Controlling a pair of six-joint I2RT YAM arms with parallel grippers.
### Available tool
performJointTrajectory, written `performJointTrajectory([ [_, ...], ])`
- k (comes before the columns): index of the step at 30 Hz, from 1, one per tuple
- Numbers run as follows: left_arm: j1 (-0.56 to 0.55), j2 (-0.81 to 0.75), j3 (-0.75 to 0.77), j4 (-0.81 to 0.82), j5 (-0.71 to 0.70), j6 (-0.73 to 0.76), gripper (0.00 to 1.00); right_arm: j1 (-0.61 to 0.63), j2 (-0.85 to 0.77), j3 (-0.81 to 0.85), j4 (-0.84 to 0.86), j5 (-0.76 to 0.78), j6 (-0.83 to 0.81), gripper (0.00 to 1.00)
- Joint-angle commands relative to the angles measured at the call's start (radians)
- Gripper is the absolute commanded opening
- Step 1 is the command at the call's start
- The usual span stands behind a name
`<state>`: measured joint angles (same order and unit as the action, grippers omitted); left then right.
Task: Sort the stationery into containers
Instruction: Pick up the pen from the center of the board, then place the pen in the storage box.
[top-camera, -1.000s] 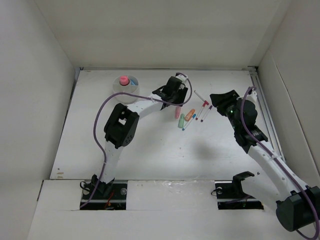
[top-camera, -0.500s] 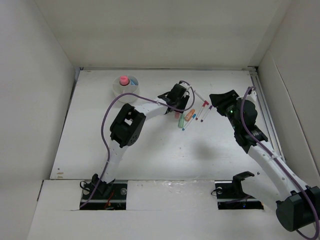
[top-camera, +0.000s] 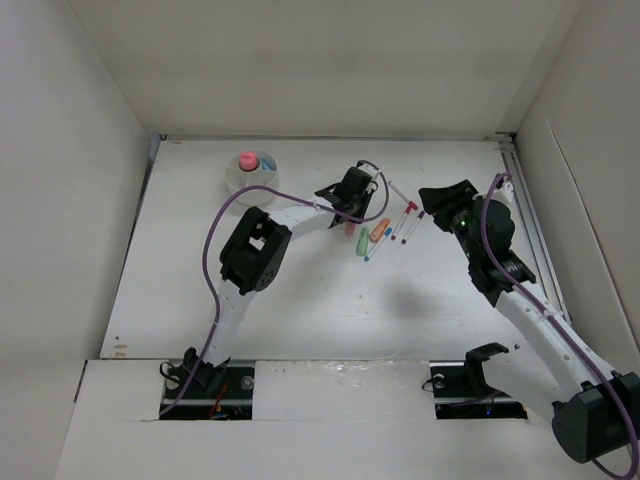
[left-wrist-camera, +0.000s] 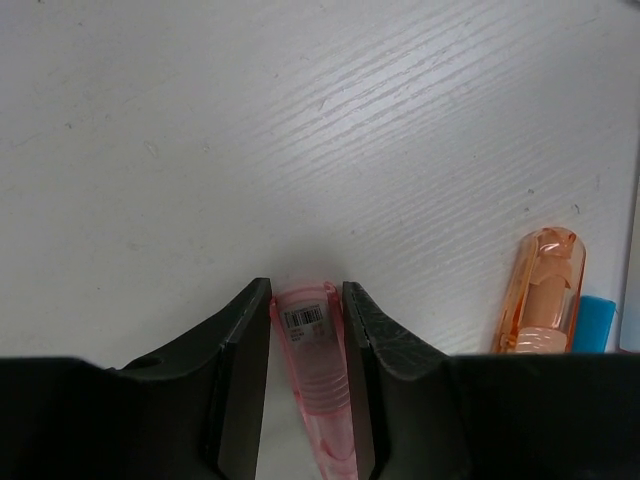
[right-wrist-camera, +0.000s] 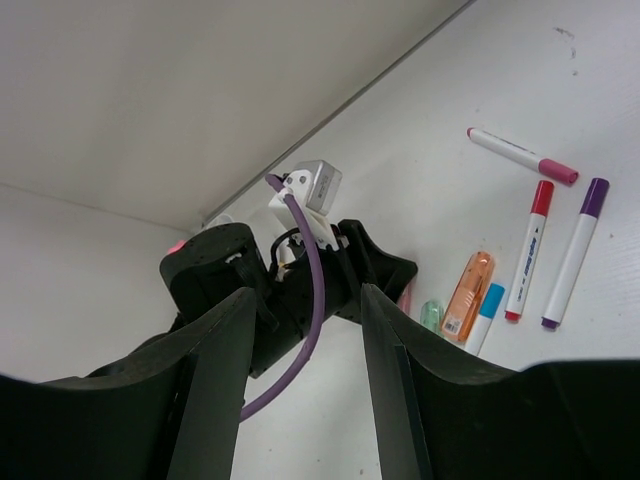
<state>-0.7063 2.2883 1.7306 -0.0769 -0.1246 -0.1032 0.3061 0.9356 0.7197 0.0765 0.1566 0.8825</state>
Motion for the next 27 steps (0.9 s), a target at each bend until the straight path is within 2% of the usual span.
performJointTrajectory([
  [1, 0.033, -0.081, 0.011, 0.025, 0.028, -0.021, 0.12, -0.007, -0.001, 0.024, 0.037, -0.008, -0.008, 0.53],
  [6, 0.094, -0.128, 0.027, 0.029, 0.031, -0.043, 0.09, -0.007, -0.001, 0.024, 0.037, 0.009, -0.008, 0.53],
  [14, 0.201, -0.176, 0.154, 0.051, -0.101, -0.052, 0.09, -0.007, -0.001, 0.024, 0.037, -0.015, -0.008, 0.53],
  [19, 0.269, -0.124, 0.295, 0.051, -0.257, 0.000, 0.09, -0.007, -0.001, 0.024, 0.037, -0.006, -0.008, 0.53],
  [27, 0.292, -0.083, 0.307, 0.212, -0.496, 0.126, 0.10, -0.007, 0.025, 0.034, 0.037, -0.029, -0.008, 0.53],
])
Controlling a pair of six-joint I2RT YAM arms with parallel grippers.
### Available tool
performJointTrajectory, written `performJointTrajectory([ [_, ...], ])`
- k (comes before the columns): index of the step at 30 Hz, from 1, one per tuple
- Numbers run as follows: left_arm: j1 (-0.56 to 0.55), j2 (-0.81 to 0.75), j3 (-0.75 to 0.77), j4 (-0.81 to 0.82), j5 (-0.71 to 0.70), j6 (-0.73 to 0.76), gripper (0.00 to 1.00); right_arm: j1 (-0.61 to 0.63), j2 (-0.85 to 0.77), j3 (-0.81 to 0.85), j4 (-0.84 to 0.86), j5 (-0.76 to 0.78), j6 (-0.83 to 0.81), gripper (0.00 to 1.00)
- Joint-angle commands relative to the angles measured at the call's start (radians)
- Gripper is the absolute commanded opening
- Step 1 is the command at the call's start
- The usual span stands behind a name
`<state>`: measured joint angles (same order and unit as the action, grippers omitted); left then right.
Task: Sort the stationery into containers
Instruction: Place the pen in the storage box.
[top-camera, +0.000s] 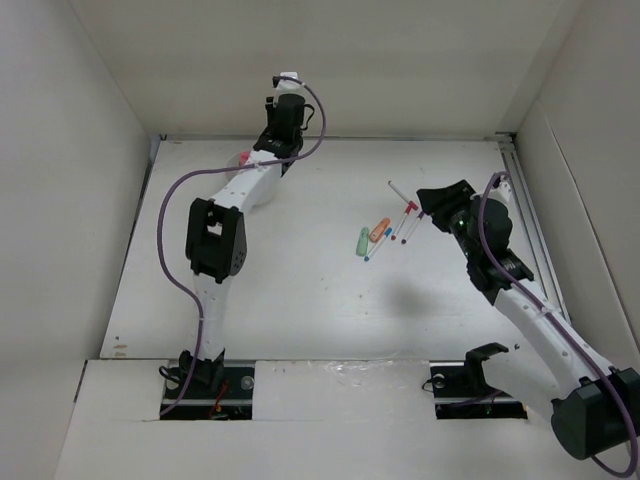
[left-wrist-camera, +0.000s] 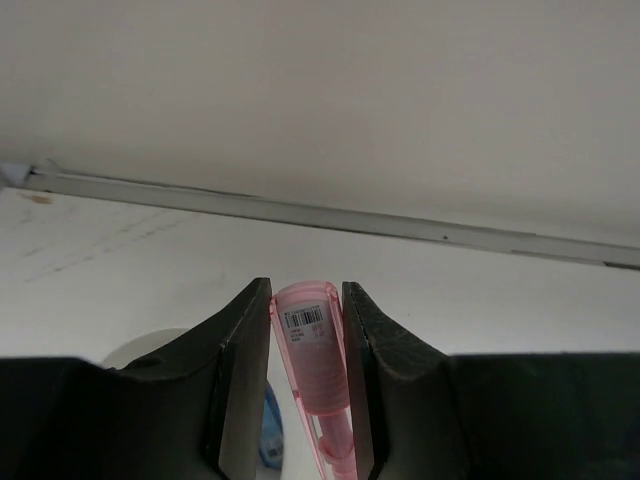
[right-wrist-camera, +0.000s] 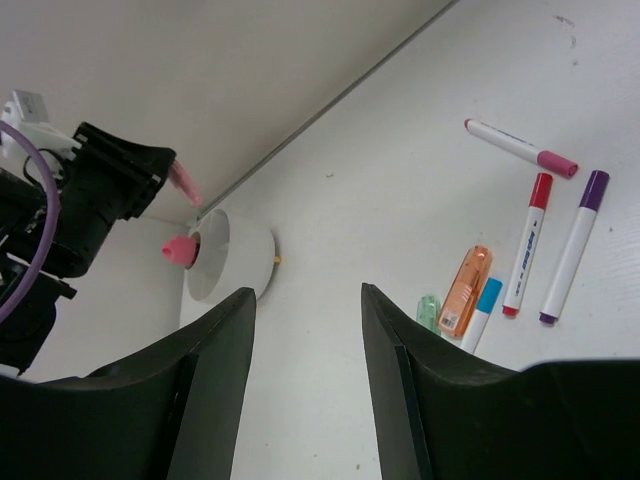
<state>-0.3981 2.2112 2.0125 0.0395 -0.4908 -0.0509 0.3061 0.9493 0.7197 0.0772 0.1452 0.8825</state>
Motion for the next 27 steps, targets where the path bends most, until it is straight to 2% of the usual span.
performJointTrajectory([
  [1, -0.016, -0.005, 0.011, 0.140, -0.155, 0.094, 0.10, -0.007, 0.011, 0.034, 0.036, -0.018, -0.008, 0.53],
  [5, -0.016, 0.033, 0.002, 0.221, -0.279, 0.212, 0.10, -0.007, 0.011, 0.034, 0.036, -0.009, -0.008, 0.53],
  [16, -0.016, 0.053, -0.100, 0.434, -0.390, 0.448, 0.10, -0.007, 0.011, 0.034, 0.036, -0.009, -0.017, 0.53],
  [27, -0.007, 0.107, -0.124, 0.508, -0.408, 0.516, 0.10, -0.007, 0.011, 0.034, 0.036, 0.000, -0.017, 0.53],
])
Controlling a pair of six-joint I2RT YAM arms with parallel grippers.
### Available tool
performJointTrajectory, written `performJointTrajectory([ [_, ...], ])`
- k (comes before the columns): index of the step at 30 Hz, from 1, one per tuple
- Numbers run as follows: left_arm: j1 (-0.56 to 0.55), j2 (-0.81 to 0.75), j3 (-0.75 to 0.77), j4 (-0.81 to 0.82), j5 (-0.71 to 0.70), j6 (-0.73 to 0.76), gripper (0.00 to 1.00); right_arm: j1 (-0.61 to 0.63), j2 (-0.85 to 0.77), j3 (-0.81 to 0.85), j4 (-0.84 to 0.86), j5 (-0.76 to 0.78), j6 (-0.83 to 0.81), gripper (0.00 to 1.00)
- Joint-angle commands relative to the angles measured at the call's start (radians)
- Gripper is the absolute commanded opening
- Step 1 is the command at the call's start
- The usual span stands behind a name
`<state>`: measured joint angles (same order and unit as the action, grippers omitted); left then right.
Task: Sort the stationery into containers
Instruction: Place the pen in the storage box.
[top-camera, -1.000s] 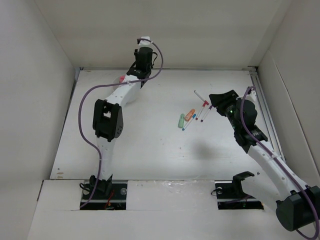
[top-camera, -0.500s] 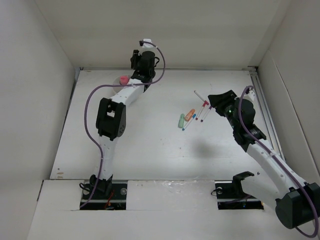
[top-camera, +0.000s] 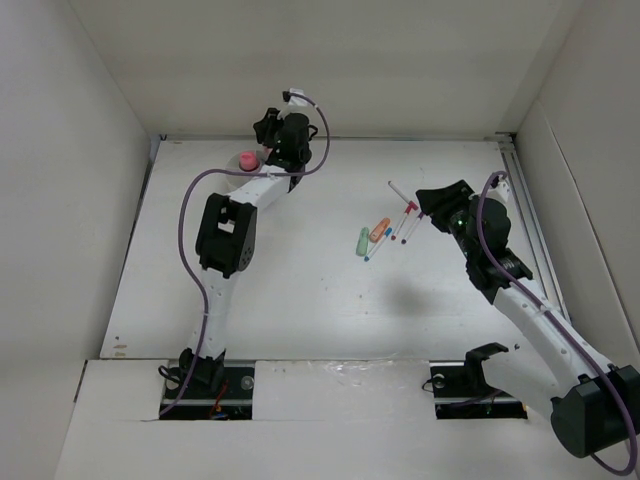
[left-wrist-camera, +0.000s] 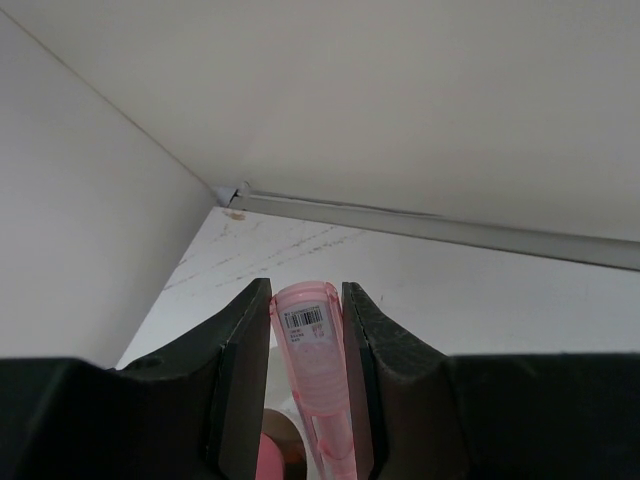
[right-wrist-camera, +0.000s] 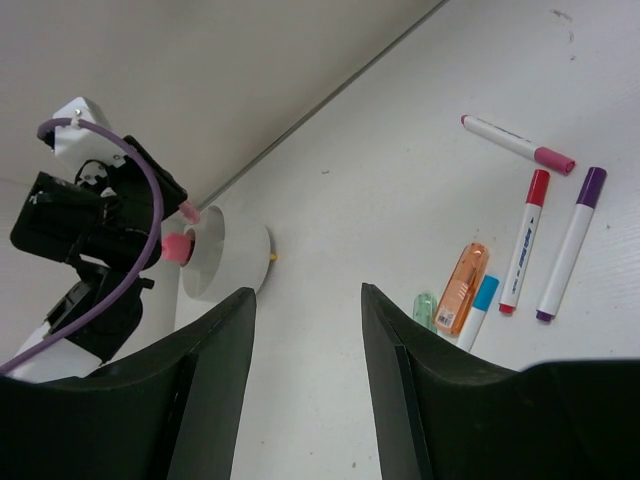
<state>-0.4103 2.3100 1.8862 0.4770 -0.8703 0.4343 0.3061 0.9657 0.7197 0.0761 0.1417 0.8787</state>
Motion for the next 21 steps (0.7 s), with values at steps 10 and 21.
performJointTrajectory([
  [10, 0.005, 0.035, 0.020, 0.080, -0.019, 0.030, 0.12, -0.007, -0.005, 0.034, 0.037, 0.004, -0.014, 0.53],
  [21, 0.005, 0.078, 0.031, 0.080, -0.019, 0.030, 0.13, -0.007, -0.005, 0.034, 0.037, 0.004, -0.014, 0.53],
])
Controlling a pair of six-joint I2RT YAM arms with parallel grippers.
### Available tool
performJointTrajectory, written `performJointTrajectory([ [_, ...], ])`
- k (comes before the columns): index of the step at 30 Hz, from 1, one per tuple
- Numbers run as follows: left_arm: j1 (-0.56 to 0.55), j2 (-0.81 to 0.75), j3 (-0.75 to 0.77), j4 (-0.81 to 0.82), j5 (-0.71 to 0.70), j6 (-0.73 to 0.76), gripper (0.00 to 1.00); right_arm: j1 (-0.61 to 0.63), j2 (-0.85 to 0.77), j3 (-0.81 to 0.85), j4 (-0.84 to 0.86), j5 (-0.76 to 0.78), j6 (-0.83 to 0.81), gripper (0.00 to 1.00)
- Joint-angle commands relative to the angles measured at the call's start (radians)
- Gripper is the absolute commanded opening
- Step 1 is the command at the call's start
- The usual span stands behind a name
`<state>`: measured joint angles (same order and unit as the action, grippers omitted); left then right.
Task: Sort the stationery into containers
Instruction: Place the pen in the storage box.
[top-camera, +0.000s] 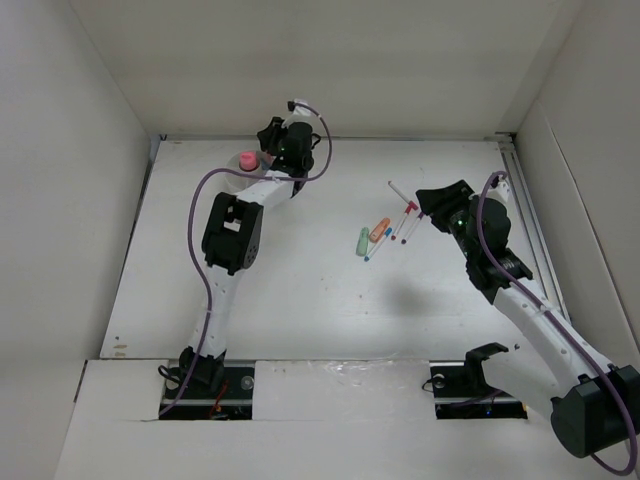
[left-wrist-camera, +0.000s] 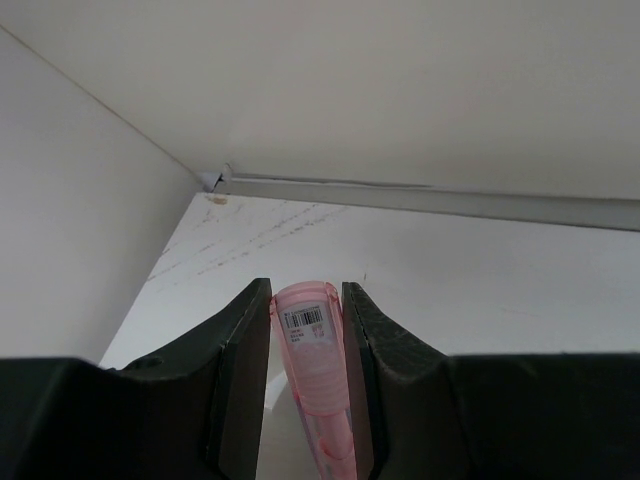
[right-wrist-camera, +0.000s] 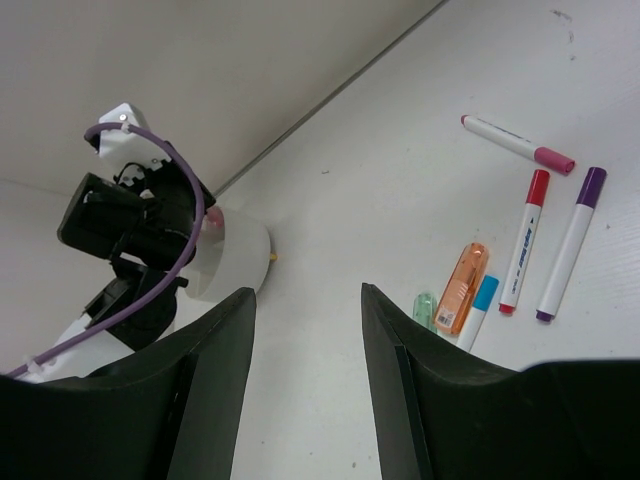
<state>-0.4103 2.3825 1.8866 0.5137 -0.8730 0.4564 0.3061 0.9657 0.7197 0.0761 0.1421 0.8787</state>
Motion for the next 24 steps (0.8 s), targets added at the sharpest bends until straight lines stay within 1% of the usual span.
performJointTrajectory([
  [1, 0.005, 0.006, 0.031, 0.043, -0.017, 0.008, 0.15, -0.007, 0.004, 0.034, 0.037, 0.004, -0.014, 0.53],
  [7, 0.015, 0.006, 0.020, 0.052, -0.017, 0.008, 0.15, -0.007, 0.004, 0.034, 0.037, 0.004, -0.014, 0.53],
  [10, 0.015, 0.006, 0.008, 0.052, -0.017, -0.001, 0.20, -0.007, 0.004, 0.034, 0.037, 0.004, -0.014, 0.53],
  [11, 0.015, 0.006, -0.003, 0.052, -0.017, -0.011, 0.22, -0.007, 0.004, 0.034, 0.037, 0.004, -0.014, 0.53],
  [12, 0.015, -0.008, -0.003, 0.052, -0.017, -0.012, 0.29, -0.007, 0.004, 0.034, 0.037, 0.004, -0.014, 0.53],
  [15, 0.015, -0.035, -0.043, 0.052, -0.026, -0.035, 0.41, -0.007, 0.013, 0.034, 0.037, 0.004, -0.014, 0.53],
  [16, 0.015, -0.054, -0.043, 0.052, -0.026, -0.051, 0.46, -0.007, 0.013, 0.034, 0.037, 0.004, -0.014, 0.53],
  [19, 0.015, -0.094, -0.070, 0.039, -0.017, -0.076, 0.54, -0.007, 0.013, 0.034, 0.037, 0.004, -0.014, 0.53],
  [22, 0.015, -0.120, -0.081, 0.028, -0.017, -0.097, 0.58, -0.007, 0.013, 0.034, 0.047, 0.004, -0.014, 0.53],
  [24, -0.005, -0.152, -0.092, 0.008, -0.017, -0.097, 0.59, -0.007, 0.024, 0.034, 0.047, 0.004, -0.014, 0.53],
])
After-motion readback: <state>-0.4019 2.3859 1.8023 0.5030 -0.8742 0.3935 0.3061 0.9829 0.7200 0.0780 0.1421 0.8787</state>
